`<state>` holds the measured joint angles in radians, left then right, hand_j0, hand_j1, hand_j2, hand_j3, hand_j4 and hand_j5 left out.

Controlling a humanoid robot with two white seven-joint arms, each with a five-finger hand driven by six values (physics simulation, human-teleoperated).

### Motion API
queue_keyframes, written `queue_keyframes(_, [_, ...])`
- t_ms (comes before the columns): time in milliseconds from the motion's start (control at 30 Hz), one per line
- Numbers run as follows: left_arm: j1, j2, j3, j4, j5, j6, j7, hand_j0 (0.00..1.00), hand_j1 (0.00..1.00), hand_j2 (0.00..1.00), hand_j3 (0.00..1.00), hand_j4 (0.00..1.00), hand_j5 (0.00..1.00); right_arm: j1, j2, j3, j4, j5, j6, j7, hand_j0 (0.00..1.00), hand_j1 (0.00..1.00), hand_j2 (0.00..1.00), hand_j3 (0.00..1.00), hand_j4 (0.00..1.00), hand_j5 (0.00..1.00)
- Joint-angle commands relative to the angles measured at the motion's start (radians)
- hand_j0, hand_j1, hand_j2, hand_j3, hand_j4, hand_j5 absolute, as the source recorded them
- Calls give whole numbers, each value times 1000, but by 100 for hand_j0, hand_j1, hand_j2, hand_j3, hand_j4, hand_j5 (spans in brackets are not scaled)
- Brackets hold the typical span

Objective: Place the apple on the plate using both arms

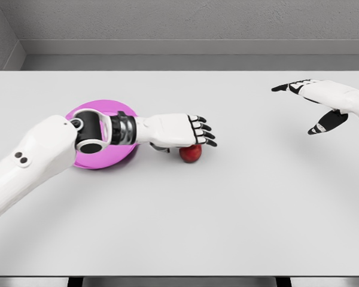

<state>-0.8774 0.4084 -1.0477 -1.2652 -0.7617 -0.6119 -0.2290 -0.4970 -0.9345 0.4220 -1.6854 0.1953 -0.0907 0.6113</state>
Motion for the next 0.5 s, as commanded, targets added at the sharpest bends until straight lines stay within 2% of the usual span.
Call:
queue_keyframes(0, [0, -16, -9, 20, 13, 1, 0, 100, 100, 100, 100, 100, 100, 0, -1, 0, -2, -2, 0, 0, 100, 100, 100, 100, 100, 100])
queue_keyframes(100, [0, -19, -25, 20, 15, 1, -35, 100, 100, 100, 100, 100, 100, 9, 0, 1, -4, -2, 0, 0, 100, 100, 100, 100, 100, 100])
queue_keyframes(267, [-14, -19, -32, 21, 12, 1, -35, 100, 100, 100, 100, 100, 100, 12, 0, 1, -5, 0, 0, 0, 100, 100, 100, 100, 100, 100])
queue_keyframes(333, [-15, -17, -32, 21, 12, 1, -35, 89, 89, 89, 89, 89, 89, 14, 0, 0, -5, 0, 0, 0, 100, 100, 100, 100, 100, 100])
queue_keyframes(367, [-20, -17, -35, 20, 12, 1, -35, 77, 77, 77, 77, 77, 77, 14, 0, 0, -5, 0, 0, 0, 100, 100, 100, 100, 100, 100])
queue_keyframes(400, [-21, -17, -37, 20, 12, 1, -35, 70, 70, 70, 70, 70, 70, 14, 0, 0, -5, -2, 0, 0, 100, 100, 100, 100, 100, 100])
queue_keyframes(467, [-20, -17, -37, 20, 10, 1, -35, 64, 64, 64, 64, 64, 64, 14, 0, 0, -7, -2, 0, 0, 100, 100, 100, 100, 100, 100])
